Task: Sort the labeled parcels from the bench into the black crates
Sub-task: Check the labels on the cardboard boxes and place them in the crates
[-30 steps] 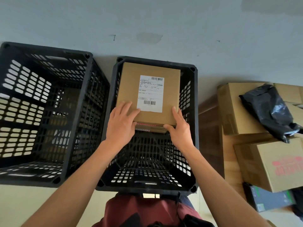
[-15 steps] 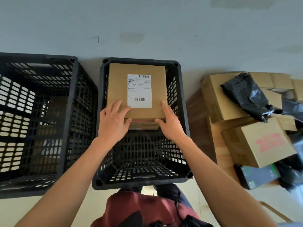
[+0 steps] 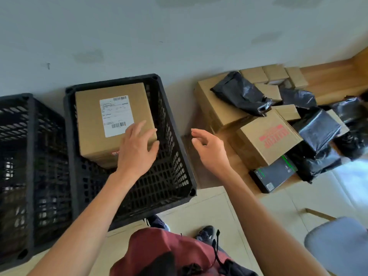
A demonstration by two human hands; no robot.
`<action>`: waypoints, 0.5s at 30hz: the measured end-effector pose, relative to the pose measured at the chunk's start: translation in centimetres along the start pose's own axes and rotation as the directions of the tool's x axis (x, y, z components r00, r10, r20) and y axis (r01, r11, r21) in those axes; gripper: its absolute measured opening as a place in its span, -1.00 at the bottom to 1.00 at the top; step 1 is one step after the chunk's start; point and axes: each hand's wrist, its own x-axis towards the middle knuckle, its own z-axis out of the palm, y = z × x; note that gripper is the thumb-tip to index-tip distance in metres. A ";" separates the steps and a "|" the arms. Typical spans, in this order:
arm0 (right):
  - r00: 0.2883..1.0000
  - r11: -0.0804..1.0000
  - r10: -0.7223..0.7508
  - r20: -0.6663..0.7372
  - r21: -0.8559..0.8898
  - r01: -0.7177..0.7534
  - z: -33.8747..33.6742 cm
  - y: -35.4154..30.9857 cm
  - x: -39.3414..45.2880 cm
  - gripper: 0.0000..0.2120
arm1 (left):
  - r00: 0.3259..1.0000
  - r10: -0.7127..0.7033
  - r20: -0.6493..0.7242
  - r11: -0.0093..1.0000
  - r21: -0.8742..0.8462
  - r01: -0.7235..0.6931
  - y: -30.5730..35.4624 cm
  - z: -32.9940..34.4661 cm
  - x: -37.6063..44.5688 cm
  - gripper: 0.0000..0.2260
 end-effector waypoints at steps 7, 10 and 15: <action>0.978 0.994 0.104 -0.182 0.055 -0.096 -11.4 7.4 -5.2 -0.70 | 0.982 0.163 0.092 0.980 -0.134 -0.150 12.1 4.6 -0.4 -0.61; 0.959 0.986 0.160 -0.236 0.082 -0.145 -16.0 11.1 -7.7 -0.69 | 0.975 0.177 0.136 0.971 -0.184 -0.151 17.0 7.2 -1.5 -0.60; 0.937 0.974 0.213 -0.276 0.132 -0.182 -22.2 16.5 -10.7 -0.65 | 0.960 0.167 0.224 0.962 -0.253 -0.108 23.9 11.1 -3.1 -0.62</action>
